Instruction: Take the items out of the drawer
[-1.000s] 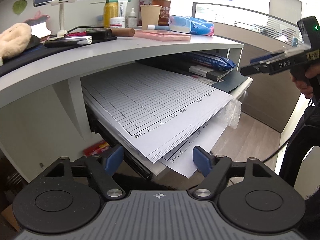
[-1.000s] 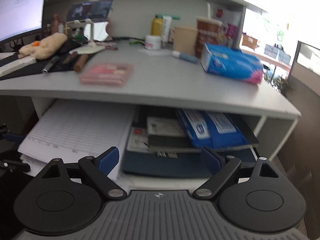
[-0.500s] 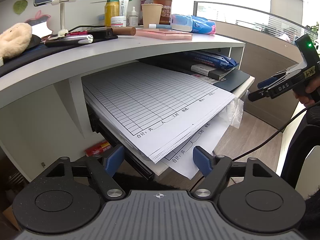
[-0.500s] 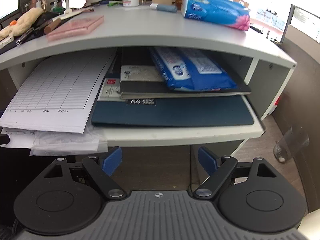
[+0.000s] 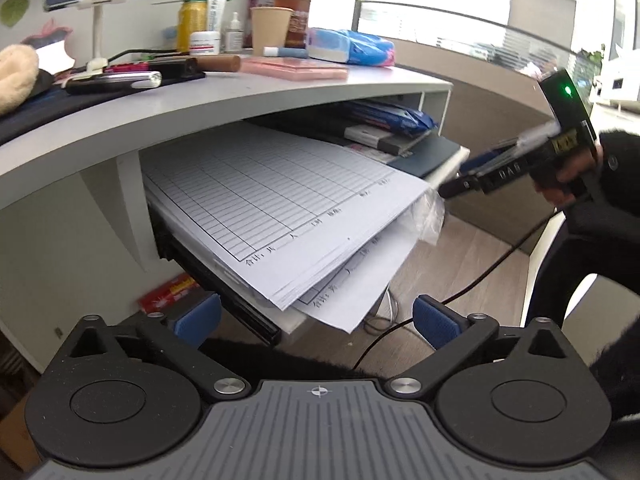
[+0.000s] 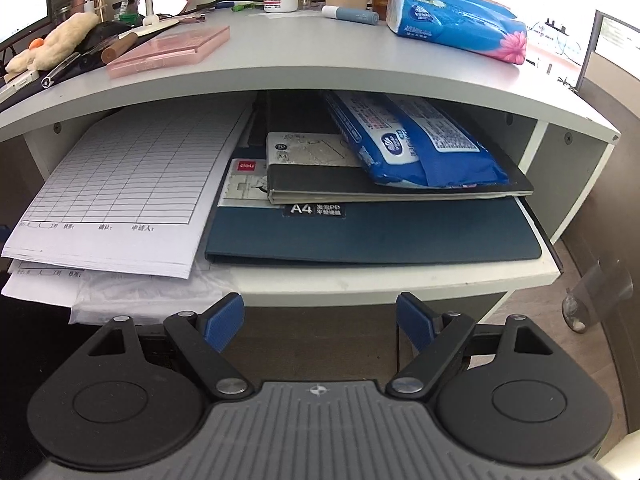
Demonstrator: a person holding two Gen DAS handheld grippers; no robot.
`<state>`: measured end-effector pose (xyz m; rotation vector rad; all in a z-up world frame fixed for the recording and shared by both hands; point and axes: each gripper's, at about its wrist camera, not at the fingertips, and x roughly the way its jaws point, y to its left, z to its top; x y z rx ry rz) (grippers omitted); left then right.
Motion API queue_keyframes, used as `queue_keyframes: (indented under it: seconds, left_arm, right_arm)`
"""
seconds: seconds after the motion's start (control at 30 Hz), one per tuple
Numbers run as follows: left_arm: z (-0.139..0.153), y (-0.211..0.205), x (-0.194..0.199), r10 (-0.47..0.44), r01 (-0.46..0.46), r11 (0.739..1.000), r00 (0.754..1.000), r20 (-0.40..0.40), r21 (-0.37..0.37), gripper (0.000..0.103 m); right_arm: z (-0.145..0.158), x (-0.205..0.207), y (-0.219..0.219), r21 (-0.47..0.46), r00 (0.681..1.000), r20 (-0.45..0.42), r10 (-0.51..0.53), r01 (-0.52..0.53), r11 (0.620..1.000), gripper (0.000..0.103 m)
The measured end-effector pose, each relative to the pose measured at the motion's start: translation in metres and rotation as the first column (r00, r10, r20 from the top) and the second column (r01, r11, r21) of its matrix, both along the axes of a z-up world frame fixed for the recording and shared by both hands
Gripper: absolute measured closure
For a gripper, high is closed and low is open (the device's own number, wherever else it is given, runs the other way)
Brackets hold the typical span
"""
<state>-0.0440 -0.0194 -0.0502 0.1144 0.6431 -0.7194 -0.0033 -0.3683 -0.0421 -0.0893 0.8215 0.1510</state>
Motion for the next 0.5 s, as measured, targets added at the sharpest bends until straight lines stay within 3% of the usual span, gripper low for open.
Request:
queue_keyframes:
  seconds: [0.23, 0.5]
  left_arm:
    - [0.004, 0.008, 0.001, 0.016, -0.016, 0.999, 1.0, -0.002, -0.049, 0.0]
    - [0.005, 0.006, 0.001, 0.037, -0.037, 0.999, 0.999, 0.001, -0.034, 0.0]
  right_arm:
    - [0.001, 0.004, 0.007, -0.001, 1.0, 0.013, 0.015, -0.015, 1.0, 0.021]
    - [0.0, 0.008, 0.014, -0.01, 0.999, 0.004, 0.04, -0.04, 0.999, 0.021]
